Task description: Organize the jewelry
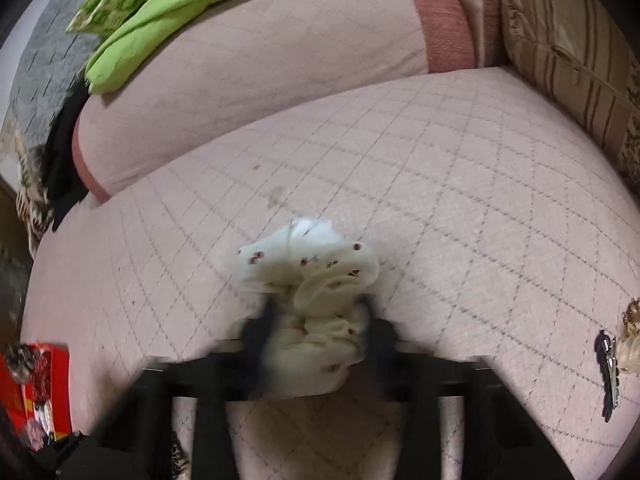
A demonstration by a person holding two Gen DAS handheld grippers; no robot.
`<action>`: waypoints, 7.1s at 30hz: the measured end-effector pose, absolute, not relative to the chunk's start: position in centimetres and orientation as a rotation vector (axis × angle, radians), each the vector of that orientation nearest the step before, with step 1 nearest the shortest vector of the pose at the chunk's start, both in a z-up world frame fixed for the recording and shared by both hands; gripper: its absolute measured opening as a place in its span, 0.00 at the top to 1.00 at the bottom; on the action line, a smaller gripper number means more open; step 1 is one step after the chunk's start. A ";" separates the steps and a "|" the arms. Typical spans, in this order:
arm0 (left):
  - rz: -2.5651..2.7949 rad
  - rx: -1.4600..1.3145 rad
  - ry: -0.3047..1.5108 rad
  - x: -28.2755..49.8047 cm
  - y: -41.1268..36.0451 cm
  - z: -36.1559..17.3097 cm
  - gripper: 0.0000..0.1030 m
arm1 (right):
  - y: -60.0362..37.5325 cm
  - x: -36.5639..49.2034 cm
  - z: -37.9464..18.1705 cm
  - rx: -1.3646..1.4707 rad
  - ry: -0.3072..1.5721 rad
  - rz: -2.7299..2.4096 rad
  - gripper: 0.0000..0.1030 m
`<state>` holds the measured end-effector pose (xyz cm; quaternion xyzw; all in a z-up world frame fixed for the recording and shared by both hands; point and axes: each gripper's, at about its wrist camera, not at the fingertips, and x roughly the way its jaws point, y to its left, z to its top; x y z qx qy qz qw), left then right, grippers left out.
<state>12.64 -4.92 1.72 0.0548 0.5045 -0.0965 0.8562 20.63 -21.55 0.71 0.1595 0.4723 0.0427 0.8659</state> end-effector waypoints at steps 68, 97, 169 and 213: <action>0.238 -0.369 0.968 9.1 33.8 4.5 0.88 | 15.6 9.4 4.5 0.029 1.104 0.663 0.86; 0.306 -0.196 0.703 2.8 31.1 11.8 0.41 | 10.8 2.7 9.7 0.022 0.948 0.591 0.37; 0.284 -0.130 0.832 -16.7 15.5 13.0 0.01 | -0.6 -12.4 9.8 -0.092 0.890 0.201 0.22; 0.192 -0.152 0.948 -15.3 14.3 9.9 0.01 | -1.2 -11.4 7.9 -0.106 0.925 0.176 0.19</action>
